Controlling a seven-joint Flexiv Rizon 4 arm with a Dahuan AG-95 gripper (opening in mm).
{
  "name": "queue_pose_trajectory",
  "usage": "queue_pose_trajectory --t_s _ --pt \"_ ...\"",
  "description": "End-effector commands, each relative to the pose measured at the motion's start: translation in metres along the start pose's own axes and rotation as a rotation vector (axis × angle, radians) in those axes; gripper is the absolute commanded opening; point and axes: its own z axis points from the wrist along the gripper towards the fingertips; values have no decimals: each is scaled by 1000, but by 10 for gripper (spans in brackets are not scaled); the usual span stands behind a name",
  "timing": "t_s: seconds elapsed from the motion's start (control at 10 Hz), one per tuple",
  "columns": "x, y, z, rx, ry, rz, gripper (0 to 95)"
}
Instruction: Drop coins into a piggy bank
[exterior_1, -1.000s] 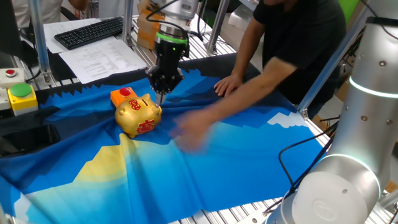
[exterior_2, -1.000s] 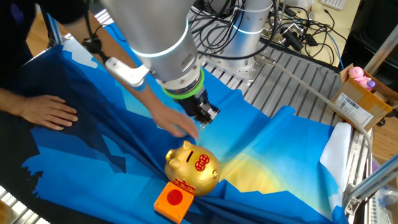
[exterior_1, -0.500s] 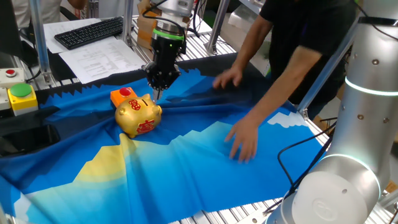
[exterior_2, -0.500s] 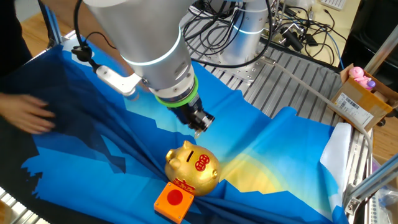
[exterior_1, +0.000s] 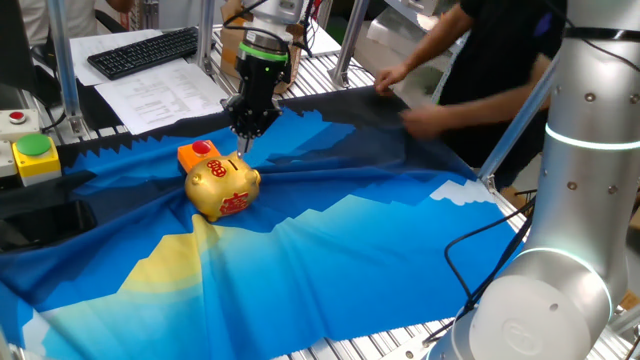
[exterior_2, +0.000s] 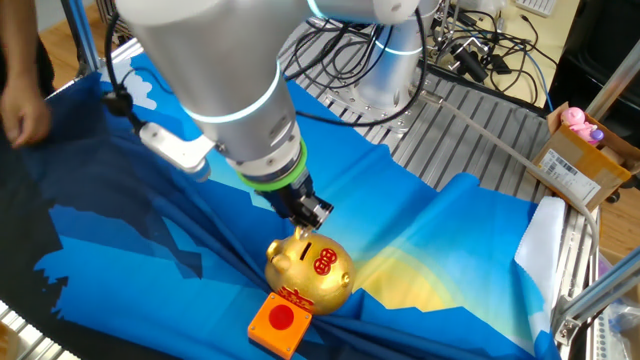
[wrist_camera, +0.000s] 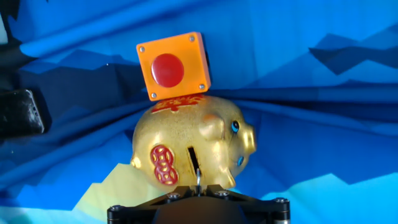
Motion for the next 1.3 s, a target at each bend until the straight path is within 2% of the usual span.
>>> queue_pose_trajectory --t_s 0.1,0.6,1.1,1.3 --pt "-1 -1 3 -1 -6 -7 0" --pt "-6 -1 16 -8 -13 -19 0" --pt "-6 0 18 -15 -15 -28 0" --pt "-7 1 21 -15 -24 -35 0"
